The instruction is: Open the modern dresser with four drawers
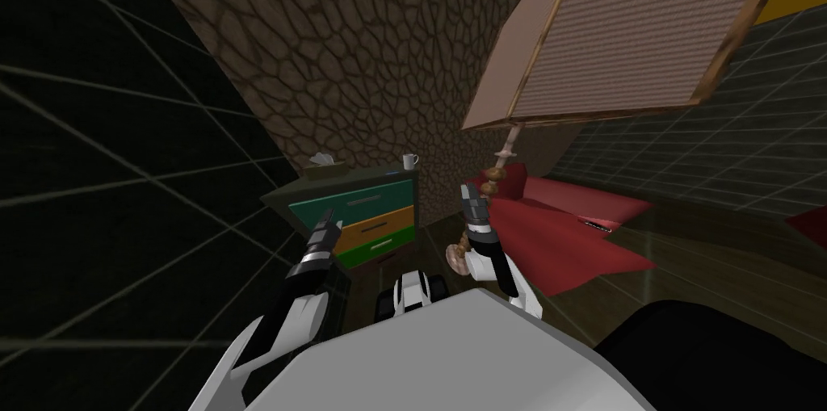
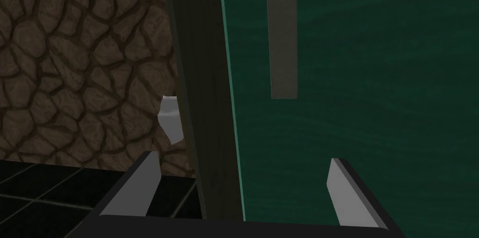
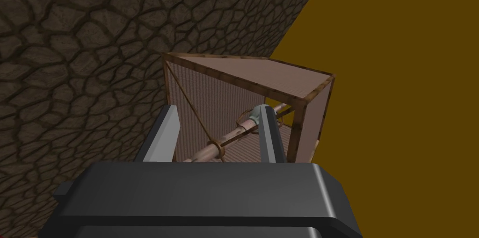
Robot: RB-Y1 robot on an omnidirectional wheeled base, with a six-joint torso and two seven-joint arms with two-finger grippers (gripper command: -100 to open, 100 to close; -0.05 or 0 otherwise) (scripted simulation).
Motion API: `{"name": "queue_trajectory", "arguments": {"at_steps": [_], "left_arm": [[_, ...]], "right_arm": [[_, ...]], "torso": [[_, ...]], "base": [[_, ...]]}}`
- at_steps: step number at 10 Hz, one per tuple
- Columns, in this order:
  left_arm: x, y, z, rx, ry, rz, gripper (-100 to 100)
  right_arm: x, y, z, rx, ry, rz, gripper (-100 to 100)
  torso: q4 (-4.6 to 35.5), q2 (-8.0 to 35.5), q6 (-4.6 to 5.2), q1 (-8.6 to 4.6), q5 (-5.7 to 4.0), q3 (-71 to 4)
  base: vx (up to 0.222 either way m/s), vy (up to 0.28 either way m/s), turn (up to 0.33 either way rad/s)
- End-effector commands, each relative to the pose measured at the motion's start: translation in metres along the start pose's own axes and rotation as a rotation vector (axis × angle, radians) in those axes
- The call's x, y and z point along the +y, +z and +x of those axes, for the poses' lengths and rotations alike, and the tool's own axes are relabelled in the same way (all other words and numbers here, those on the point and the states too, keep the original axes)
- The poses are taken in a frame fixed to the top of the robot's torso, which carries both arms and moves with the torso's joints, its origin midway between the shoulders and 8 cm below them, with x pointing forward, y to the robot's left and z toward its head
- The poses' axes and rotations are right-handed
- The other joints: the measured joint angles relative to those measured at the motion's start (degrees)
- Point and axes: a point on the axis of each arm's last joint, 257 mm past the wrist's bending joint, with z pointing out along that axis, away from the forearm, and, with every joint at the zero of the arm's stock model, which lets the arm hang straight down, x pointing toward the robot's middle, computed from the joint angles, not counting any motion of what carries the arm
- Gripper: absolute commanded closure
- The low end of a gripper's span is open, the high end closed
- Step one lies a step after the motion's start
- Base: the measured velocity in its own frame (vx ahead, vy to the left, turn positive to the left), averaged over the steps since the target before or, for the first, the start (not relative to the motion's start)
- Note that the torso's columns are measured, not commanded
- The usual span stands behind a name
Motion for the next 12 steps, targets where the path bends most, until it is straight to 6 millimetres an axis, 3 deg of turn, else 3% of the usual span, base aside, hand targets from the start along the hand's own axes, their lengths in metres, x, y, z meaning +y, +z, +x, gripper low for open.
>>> {"name": "queue_trajectory", "arguments": {"at_steps": [1,5,8,9,12], "left_arm": [[0.021,-0.001,-0.003,-0.033,-0.037,-0.072,-100],[0.035,-0.003,-0.003,-0.078,-0.102,-0.117,-100],[0.029,-0.003,-0.005,-0.074,-0.092,-0.111,-100],[0.029,-0.003,-0.005,-0.074,-0.092,-0.112,100],[0.024,-0.007,-0.004,-0.07,-0.093,-0.108,100]], "right_arm": [[0.0,0.0,0.0,0.0,0.0,0.0,0],[0.0,0.0,0.0,0.0,0.0,0.0,0],[0.0,0.0,0.0,0.0,0.0,0.0,0],[0.0,0.0,0.0,0.0,0.0,0.0,0],[0.0,0.0,0.0,0.0,0.0,0.0,0]], "torso": [[0.0,-0.1,0.0,-0.03,0.0,-0.1],[0.1,0.3,0.0,0.05,0.02,0.1],[0.0,-0.2,0.0,0.14,0.03,-0.1],[-0.1,-0.1,-0.01,0.07,0.03,-0.1],[0.1,0.3,0.01,-0.08,-0.02,0.2]], "base": [[0.18,-0.028,-0.021],[0.09,-0.015,-0.008],[0.052,0.013,-0.014],[0.006,0.003,0.002],[-0.126,-0.028,0.014]]}}
